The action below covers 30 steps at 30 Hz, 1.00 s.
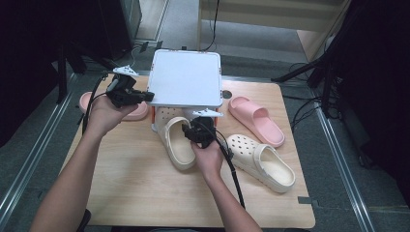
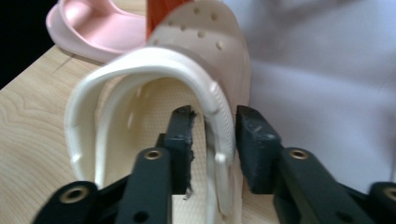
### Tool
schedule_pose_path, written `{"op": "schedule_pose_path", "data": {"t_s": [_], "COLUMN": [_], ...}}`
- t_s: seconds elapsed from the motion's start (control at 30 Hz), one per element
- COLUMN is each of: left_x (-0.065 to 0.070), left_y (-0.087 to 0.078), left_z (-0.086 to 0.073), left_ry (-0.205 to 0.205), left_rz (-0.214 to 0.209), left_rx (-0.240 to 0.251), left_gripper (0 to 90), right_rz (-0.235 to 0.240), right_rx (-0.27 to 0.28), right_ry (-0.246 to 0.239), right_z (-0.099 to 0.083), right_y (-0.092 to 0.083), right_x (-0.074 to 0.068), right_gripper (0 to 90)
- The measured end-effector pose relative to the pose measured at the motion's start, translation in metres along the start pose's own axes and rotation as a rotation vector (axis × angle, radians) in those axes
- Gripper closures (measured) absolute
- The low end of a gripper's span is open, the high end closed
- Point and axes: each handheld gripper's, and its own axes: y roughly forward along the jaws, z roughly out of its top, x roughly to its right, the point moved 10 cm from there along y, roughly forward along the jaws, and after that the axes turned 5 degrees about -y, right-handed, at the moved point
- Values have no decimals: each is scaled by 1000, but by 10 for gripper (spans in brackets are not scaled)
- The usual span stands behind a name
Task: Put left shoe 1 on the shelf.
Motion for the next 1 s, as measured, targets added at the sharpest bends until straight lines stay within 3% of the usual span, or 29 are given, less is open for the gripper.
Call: {"op": "schedule_pose_path", "data": {"t_s": [0.13,0.2,0.33,0.53,0.63,0.73,1.0], "left_x": [0,0,0,0,0,1,1], "left_y": [0,0,0,0,0,0,0], "left_z": [0,0,0,0,0,0,0], "left_ry": [2,2,-3,-8,-12,-13,-2], "left_rz": [2,2,0,-4,-8,-4,5], "left_rx": [0,-1,-1,0,2,1,2], "left_gripper": [894,894,894,894,894,893,893], "right_rz": [-11,-10,16,96,141,164,185], "right_rx": [35,44,50,25,4,-24,-70], "right_ry": [-111,-138,-135,-130,-95,-92,-104], "right_z": [6,7,4,-16,-29,-43,-87], "right_y": [-16,-25,-39,-53,-60,-66,-85], "right_x": [-7,-9,-14,-23,-27,-31,-44], "right_gripper": [593,583,612,716,821,900,900]}}
